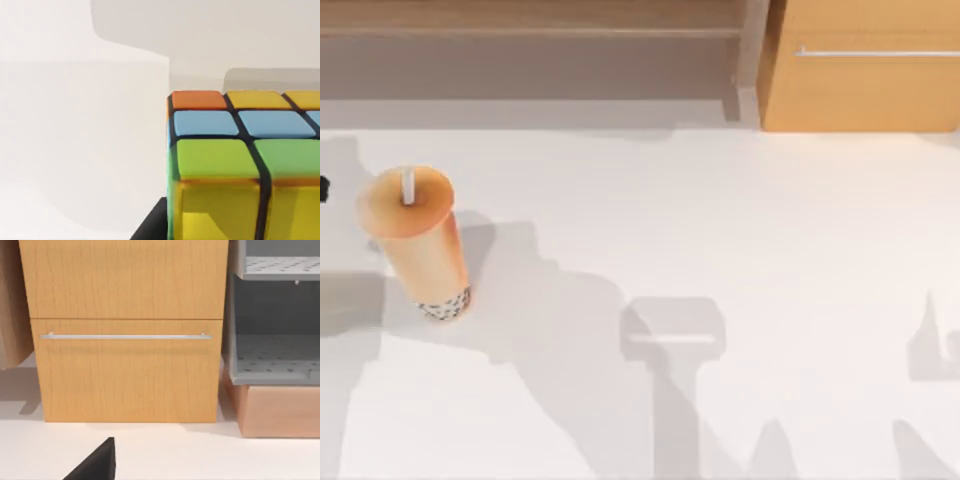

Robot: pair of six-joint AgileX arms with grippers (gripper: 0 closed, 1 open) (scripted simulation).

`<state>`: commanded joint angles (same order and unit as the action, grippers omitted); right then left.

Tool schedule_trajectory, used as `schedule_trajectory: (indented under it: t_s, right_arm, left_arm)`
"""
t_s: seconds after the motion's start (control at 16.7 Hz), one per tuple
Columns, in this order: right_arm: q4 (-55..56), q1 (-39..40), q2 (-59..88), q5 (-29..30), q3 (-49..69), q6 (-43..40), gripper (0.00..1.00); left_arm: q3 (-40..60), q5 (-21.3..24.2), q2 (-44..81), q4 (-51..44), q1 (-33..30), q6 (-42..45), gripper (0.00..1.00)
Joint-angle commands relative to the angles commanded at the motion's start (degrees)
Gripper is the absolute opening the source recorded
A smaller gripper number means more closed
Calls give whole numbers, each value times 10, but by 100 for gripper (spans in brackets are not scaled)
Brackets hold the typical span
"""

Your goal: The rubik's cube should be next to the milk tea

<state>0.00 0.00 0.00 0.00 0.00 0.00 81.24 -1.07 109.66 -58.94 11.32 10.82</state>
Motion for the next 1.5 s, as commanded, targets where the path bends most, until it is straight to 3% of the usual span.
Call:
schedule_trajectory:
  t_s: [0.54,1.5]
  right_arm:
    - [0,0,0,0,0,0,100]
    - [0,0,0,0,0,0,100]
  left_arm:
    - [0,-26,-13,83,13,-47,0]
    - [-31,10,16,22,-6,15,0]
